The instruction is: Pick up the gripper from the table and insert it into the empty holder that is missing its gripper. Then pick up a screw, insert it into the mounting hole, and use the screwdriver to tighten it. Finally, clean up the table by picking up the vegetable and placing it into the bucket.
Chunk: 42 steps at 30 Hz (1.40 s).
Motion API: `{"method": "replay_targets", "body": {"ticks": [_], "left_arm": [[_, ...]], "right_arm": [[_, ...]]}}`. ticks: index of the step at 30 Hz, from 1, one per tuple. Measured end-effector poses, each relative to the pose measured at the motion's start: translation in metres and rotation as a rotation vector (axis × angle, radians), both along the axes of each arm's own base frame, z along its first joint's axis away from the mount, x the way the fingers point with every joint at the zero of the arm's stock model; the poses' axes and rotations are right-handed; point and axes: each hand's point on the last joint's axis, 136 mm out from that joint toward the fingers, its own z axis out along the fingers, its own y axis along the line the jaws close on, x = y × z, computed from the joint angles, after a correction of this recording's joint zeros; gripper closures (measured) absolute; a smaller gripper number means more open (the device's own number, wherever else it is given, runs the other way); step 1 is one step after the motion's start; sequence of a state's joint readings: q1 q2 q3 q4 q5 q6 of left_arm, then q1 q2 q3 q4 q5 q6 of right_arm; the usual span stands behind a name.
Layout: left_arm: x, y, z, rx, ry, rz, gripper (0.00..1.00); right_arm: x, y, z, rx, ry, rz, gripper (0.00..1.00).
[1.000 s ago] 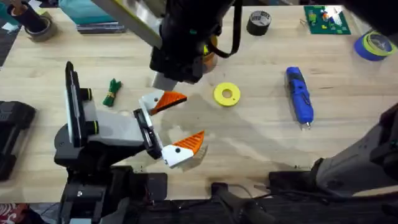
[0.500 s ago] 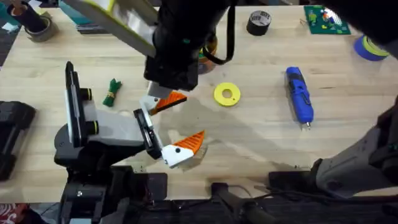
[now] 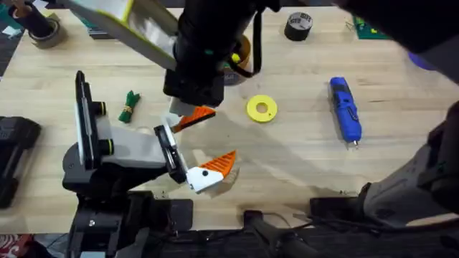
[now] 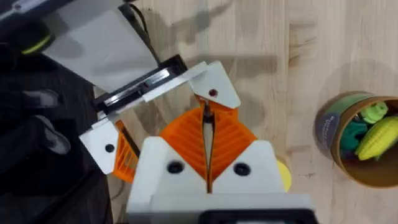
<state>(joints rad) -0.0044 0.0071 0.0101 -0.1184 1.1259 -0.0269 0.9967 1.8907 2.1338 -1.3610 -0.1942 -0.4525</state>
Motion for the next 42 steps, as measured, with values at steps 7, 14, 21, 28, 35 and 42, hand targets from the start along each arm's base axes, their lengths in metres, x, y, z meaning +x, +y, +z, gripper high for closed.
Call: {"method": "replay_targets", "body": {"ticks": [7, 14, 21, 28, 35, 42], "left_arm": [[0.000, 0.000, 0.000, 0.000, 0.000, 0.000, 0.015], [0.000, 0.000, 0.000, 0.000, 0.000, 0.000, 0.015], [0.000, 0.000, 0.000, 0.000, 0.000, 0.000, 0.015], [0.000, 0.000, 0.000, 0.000, 0.000, 0.000, 0.015], [0.000, 0.000, 0.000, 0.000, 0.000, 0.000, 0.015], [0.000, 0.000, 0.000, 0.000, 0.000, 0.000, 0.015]], "right_arm": [[0.001, 0.002, -0.005, -0.009, 0.010, -0.003, 0.995], [0.001, 0.002, -0.005, -0.010, 0.012, -0.006, 0.995], [0.001, 0.002, -0.007, -0.013, 0.016, -0.009, 0.995], [0.003, 0.006, -0.018, -0.034, 0.030, -0.009, 0.995], [0.004, 0.007, -0.022, -0.042, 0.035, -0.009, 0.995], [0.004, 0.007, -0.022, -0.043, 0.035, -0.009, 0.995]]}}
